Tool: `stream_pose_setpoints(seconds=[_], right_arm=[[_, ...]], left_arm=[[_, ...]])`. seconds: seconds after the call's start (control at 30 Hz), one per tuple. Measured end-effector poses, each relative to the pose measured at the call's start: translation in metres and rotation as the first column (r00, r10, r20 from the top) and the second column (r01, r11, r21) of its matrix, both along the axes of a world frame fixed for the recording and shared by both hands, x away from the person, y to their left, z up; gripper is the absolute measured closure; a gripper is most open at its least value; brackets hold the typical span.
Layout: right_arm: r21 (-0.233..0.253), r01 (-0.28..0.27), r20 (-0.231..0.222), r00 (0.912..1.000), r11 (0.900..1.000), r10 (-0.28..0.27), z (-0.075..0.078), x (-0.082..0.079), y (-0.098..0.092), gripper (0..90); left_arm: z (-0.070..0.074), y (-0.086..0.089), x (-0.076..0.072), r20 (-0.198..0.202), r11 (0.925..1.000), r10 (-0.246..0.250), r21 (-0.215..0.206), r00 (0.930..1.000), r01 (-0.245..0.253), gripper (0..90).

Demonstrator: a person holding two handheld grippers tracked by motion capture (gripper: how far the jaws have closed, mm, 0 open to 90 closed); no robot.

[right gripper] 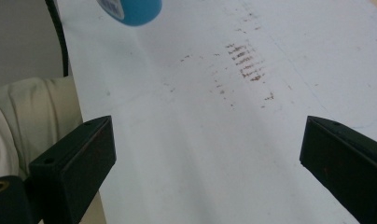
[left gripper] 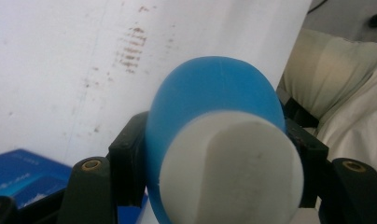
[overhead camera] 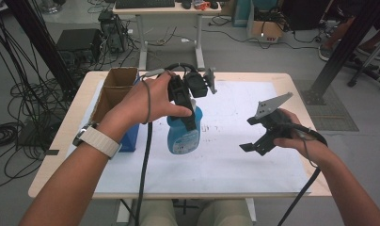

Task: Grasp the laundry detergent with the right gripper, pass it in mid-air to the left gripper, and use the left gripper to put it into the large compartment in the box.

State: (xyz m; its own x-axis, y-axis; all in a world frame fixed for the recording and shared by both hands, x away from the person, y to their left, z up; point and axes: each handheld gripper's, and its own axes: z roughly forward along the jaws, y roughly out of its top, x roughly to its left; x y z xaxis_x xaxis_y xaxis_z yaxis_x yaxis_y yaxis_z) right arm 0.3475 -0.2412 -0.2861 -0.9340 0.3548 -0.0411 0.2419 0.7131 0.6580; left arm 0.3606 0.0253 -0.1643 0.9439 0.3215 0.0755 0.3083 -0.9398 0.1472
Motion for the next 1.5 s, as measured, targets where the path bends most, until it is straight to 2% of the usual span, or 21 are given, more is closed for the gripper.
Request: stream_pose_setpoints(seconds=[0.13,0.23,0.33,0.4,0.53,0.6,0.67,0.87,0.9,0.93,0.97,1.03,1.1,1.2,1.23,1.27,1.3,1.33,1.37,1.43,1.5], right_arm=[[-0.002,-0.011,0.017,0.9998,1.000,0.011,0.008,0.001,-0.006,3.7],[-0.018,-0.002,0.016,0.9999,1.000,0.002,0.015,0.003,-0.013,4.5],[-0.037,0.005,0.020,0.9998,0.999,-0.005,0.017,0.004,-0.018,4.7],[-0.045,0.019,0.023,0.9996,0.999,-0.018,0.019,0.006,-0.023,4.8],[-0.069,0.053,0.011,0.9986,0.996,-0.053,0.021,0.006,-0.031,5.3],[-0.081,0.044,0.017,0.9989,0.996,-0.043,0.022,0.008,-0.033,5.4],[-0.084,0.054,0.017,0.9984,0.995,-0.053,0.023,0.008,-0.036,5.5],[-0.084,0.084,0.021,0.9964,0.993,-0.083,0.025,0.009,-0.044,5.6],[-0.084,0.089,0.020,0.9959,0.992,-0.088,0.025,0.010,-0.046,5.7],[-0.084,0.089,0.020,0.9959,0.992,-0.088,0.025,0.010,-0.046,5.7],[-0.082,0.098,0.018,0.9951,0.992,-0.097,0.025,0.010,-0.047,5.7],[-0.081,0.107,0.019,0.9942,0.991,-0.106,0.025,0.011,-0.050,5.6],[-0.079,0.113,0.016,0.9936,0.990,-0.112,0.026,0.011,-0.051,5.6],[-0.074,0.114,0.018,0.9934,0.991,-0.113,0.025,0.011,-0.053,5.6],[-0.077,0.114,0.019,0.9935,0.990,-0.113,0.025,0.012,-0.054,5.6],[-0.081,0.118,0.017,0.9930,0.990,-0.117,0.025,0.012,-0.055,5.6],[-0.080,0.123,0.014,0.9924,0.989,-0.122,0.025,0.012,-0.055,5.6],[-0.080,0.123,0.014,0.9924,0.989,-0.122,0.025,0.012,-0.055,5.6],[-0.054,0.129,0.021,0.9915,0.990,-0.128,0.022,0.013,-0.055,5.6],[-0.064,0.135,0.013,0.9908,0.989,-0.134,0.023,0.013,-0.056,5.6],[-0.063,0.135,0.014,0.9908,0.989,-0.134,0.022,0.014,-0.056,5.6]], left_arm=[[0.010,0.005,0.008,-0.009,0.9976,0.070,0.000,0.9975,-0.070,37.4],[0.018,0.007,0.014,-0.010,0.9897,0.143,-0.001,0.9896,-0.143,37.4],[0.028,0.008,0.017,0.001,0.9774,0.212,0.006,0.9774,-0.212,37.4],[0.033,0.010,0.021,0.007,0.9732,0.230,0.008,0.9732,-0.230,37.4],[0.045,0.015,0.027,-0.004,0.9452,0.326,-0.012,0.9453,-0.326,37.4],[0.049,0.018,0.031,-0.009,0.9332,0.359,-0.004,0.9332,-0.359,37.5],[0.056,0.022,0.035,-0.008,0.9096,0.415,-0.016,0.9097,-0.415,37.4],[0.076,0.031,0.042,0.006,0.8770,0.480,-0.017,0.8771,-0.480,37.4],[0.084,0.036,0.044,0.013,0.8544,0.519,-0.027,0.8545,-0.519,37.4],[0.084,0.036,0.044,0.013,0.8544,0.519,-0.027,0.8545,-0.519,37.4],[0.086,0.038,0.045,0.015,0.8427,0.538,-0.045,0.8431,-0.537,37.4],[0.093,0.044,0.047,0.025,0.8342,0.551,-0.042,0.8340,-0.550,37.5],[0.099,0.049,0.049,0.036,0.8185,0.574,-0.057,0.8182,-0.572,37.5],[0.107,0.058,0.050,0.037,0.7678,0.639,-0.082,0.7680,-0.635,37.4],[0.109,0.062,0.050,0.037,0.7540,0.656,-0.086,0.7542,-0.651,37.5],[0.111,0.065,0.051,0.038,0.7448,0.666,-0.085,0.7449,-0.662,37.4],[0.114,0.070,0.052,0.040,0.7232,0.690,-0.086,0.7229,-0.685,37.5],[0.114,0.070,0.052,0.040,0.7232,0.690,-0.086,0.7229,-0.685,37.5],[0.116,0.073,0.052,0.042,0.7150,0.698,-0.082,0.7144,-0.694,37.5],[0.120,0.081,0.055,0.050,0.7014,0.713,-0.059,0.6997,-0.710,37.5],[0.121,0.085,0.056,0.049,0.6822,0.731,-0.058,0.6804,-0.729,37.5]])
